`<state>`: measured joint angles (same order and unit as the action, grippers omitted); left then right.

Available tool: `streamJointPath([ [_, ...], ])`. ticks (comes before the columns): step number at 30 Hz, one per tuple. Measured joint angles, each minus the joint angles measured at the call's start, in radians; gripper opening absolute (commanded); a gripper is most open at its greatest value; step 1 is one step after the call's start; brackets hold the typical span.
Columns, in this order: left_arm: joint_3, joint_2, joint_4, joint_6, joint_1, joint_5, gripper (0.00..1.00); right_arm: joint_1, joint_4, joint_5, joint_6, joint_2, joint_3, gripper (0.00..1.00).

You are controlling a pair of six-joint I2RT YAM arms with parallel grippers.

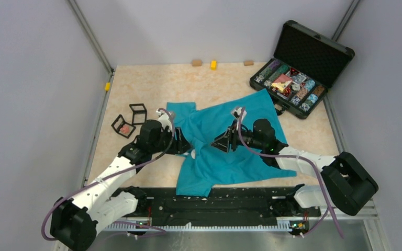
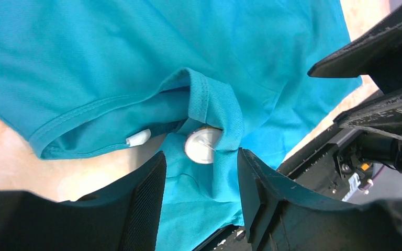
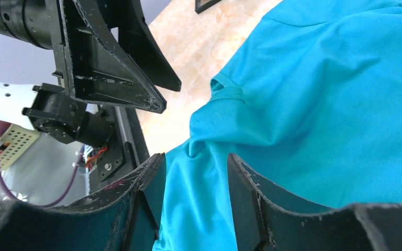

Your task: Pin the brooch onto the clothing

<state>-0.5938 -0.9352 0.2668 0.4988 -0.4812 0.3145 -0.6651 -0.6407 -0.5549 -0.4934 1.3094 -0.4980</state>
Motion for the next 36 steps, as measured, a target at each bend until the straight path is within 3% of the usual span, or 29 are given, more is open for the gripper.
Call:
streamJointPath([
  [11, -0.058, 0.008, 0.117, 0.005, 0.045, -0.127, 0.61, 0.0, 0.137, 0.091, 0.072, -0.069, 0.007, 0.48],
  [17, -0.17, -0.05, 0.22, -0.003, 0.261, -0.228, 0.61, 0.0, 0.299, 0.257, 0.086, -0.15, -0.016, 0.48],
  [24, -0.247, -0.238, 0.268, -0.005, 0.494, -0.409, 0.51, 0.01, 0.438, 0.387, 0.151, -0.264, -0.054, 0.49],
  [29, -0.288, -0.383, 0.2, -0.001, 0.604, -0.558, 0.47, 0.016, 0.484, 0.436, 0.19, -0.343, -0.054, 0.5],
  [36, -0.304, -0.601, 0.096, 0.017, 0.7, -0.604, 0.45, 0.023, 0.494, 0.466, 0.211, -0.413, -0.051, 0.5],
])
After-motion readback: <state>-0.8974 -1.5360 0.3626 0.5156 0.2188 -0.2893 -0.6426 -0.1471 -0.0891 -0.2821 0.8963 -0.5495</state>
